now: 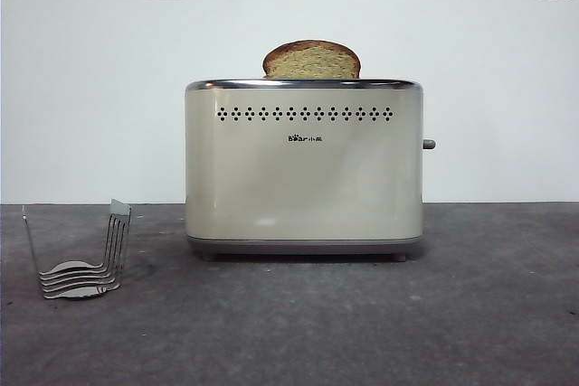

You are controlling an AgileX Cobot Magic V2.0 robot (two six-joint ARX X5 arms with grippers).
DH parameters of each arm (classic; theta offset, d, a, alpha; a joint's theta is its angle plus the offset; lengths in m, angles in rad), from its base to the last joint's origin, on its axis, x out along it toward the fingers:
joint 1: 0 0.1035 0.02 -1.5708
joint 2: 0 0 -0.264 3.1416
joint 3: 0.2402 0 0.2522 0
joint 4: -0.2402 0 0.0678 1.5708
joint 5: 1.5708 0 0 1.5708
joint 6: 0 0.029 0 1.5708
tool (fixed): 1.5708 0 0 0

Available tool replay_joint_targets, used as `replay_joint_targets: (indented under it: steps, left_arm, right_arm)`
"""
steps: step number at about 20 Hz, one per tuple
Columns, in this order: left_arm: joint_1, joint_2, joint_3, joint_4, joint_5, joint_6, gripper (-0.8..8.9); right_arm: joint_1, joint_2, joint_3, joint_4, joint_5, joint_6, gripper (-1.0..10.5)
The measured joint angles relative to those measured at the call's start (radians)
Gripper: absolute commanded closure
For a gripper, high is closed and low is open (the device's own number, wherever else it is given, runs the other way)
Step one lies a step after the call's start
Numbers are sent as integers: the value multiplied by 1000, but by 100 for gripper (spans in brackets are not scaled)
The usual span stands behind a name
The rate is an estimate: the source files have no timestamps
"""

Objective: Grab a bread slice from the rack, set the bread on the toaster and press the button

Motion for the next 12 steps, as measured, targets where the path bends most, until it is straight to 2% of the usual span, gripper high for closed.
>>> replay_joint_targets:
  steps: [4,8,12]
  left_arm:
    - [0,13,0,0,0,0,817]
    - [0,62,0,0,0,0,817]
    - [0,103,0,0,0,0,817]
  right_arm:
    - [0,-146,5,-61,130,-6,947]
    - [0,-173,5,-92,247,-6,947]
    - [0,-168,5,-113,273,-6,947]
